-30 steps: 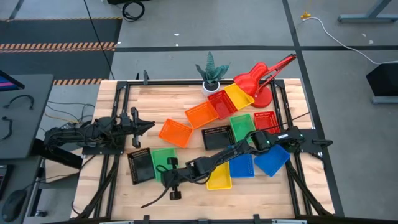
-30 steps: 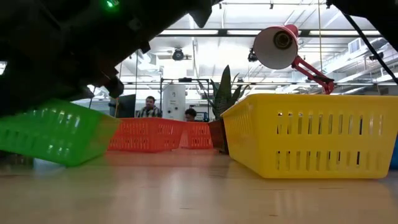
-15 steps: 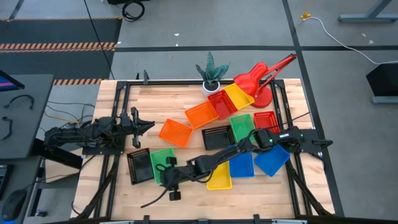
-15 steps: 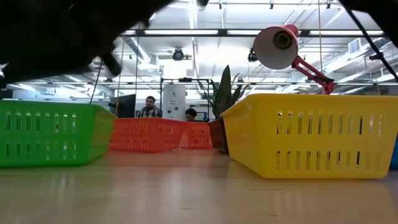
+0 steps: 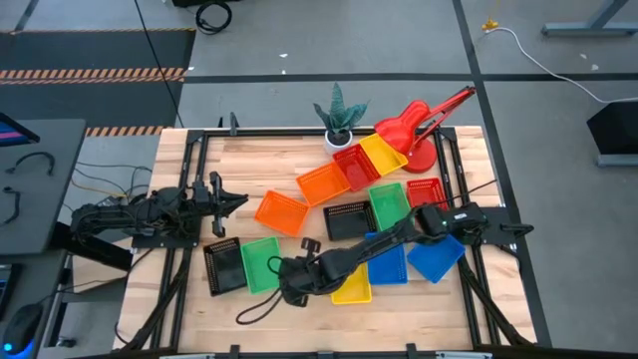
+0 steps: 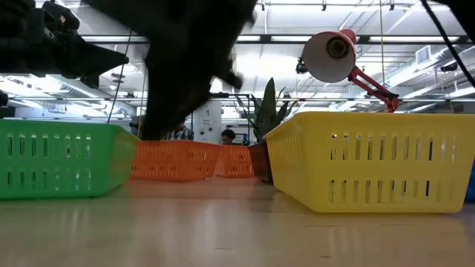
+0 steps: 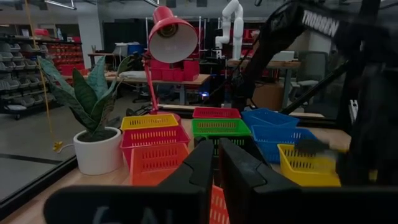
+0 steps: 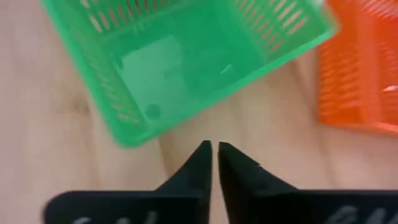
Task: Stack baskets by color
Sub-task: Move the left green bin to the bottom left of the table, then move the left orange bin to the bottom left of the table
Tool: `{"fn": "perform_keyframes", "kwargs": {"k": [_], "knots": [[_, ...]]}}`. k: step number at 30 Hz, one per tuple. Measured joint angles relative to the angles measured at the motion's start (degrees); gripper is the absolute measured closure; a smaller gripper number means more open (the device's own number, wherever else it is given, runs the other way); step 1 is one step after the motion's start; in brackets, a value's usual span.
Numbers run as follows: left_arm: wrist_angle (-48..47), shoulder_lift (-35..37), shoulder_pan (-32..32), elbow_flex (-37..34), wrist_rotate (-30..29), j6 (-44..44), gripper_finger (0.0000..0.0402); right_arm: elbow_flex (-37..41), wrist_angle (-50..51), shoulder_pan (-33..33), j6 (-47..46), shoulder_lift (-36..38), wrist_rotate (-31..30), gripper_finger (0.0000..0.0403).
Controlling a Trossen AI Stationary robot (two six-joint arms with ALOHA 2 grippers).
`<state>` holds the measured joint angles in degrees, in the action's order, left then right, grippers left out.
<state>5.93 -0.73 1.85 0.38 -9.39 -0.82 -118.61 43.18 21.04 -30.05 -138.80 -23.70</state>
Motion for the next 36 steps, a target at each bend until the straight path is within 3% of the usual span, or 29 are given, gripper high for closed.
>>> {"fn": "perform_keyframes", "kwargs": {"k": [5,13,16,20,27,36], "knots": [[-0.1,0.0,0.0,0.0,0.0,0.0,0.0366,-0.2,-12.3,-1.6,-0.2,-3.4,3.4,0.0391],[-0.2,0.0,0.0,0.0,0.0,0.0,0.0368,-0.1,-20.1,-1.8,3.1,-3.4,2.9,0.0399],[-0.2,0.0,0.0,0.0,0.0,0.0,0.0372,-0.1,-17.4,-1.7,4.7,-3.0,4.2,0.0395],[-0.2,0.0,0.0,0.0,0.0,0.0,0.0374,-0.1,-9.8,-0.8,9.7,0.4,1.6,0.0394],[-0.2,0.0,0.0,0.0,0.0,0.0,0.0366,-0.2,1.6,-1.6,29.3,6.8,-3.8,0.0383],[-0.2,0.0,0.0,0.0,0.0,0.0,0.0374,1.0,9.3,-9.4,51.2,6.0,2.0,0.0282]]}}
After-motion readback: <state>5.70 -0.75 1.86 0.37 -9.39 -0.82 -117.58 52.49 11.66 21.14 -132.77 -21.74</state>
